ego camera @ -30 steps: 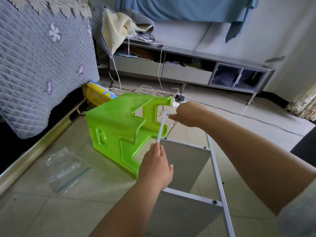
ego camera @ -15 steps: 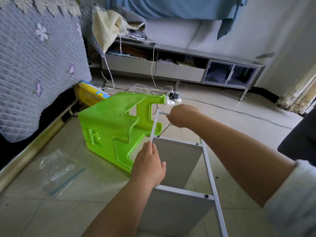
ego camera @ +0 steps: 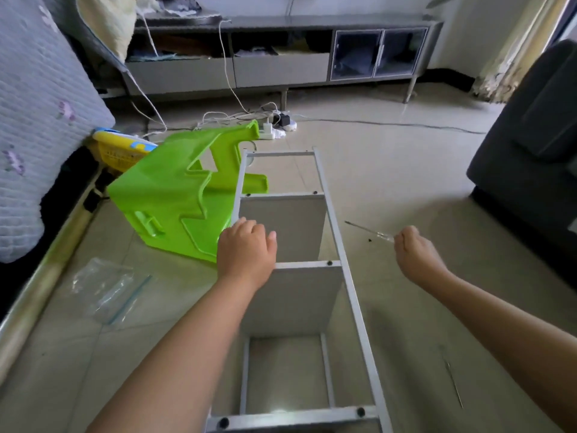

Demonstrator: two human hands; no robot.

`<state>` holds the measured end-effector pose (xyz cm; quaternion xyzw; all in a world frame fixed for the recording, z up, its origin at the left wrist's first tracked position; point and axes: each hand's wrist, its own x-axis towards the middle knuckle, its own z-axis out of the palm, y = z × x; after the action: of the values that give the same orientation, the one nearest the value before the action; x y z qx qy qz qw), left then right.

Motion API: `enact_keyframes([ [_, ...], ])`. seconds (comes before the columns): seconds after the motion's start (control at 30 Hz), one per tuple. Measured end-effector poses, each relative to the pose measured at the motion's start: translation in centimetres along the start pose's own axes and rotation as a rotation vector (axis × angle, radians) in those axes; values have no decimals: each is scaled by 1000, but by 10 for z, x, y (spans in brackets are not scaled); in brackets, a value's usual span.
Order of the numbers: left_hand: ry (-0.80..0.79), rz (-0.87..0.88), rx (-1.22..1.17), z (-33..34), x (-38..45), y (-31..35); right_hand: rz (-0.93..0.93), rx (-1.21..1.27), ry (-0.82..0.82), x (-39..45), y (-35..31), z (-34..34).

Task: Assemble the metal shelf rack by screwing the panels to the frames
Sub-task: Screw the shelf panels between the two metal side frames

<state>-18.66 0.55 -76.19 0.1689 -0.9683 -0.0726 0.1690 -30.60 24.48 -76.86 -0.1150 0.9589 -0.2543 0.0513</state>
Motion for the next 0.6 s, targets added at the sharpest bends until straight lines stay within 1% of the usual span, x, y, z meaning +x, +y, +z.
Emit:
enact_keyframes([
  [0.1,-215,-16,100,-7,-25,23,123,66,-70,-33,43,31],
  [0.13,-245,-4,113,-8,-34,29,172,56,-102,-46,59,44],
  [0.2,-250,30,110,-12,-48,43,248,10,-148,-76,89,69],
  [0.3,-300,85,70,-15,-71,60,260,-13,-213,-123,125,97],
  [0.37,-334,123,36,-15,-88,68,291,59,-187,-154,142,106],
  [0.47,-357,110,-81,-17,-108,79,390,165,-121,-189,164,113],
  [0.53,-350,73,-193,-19,-116,87,478,195,-90,-205,181,116],
  [0.6,-333,89,-222,-22,-125,95,562,192,-48,-215,194,117],
])
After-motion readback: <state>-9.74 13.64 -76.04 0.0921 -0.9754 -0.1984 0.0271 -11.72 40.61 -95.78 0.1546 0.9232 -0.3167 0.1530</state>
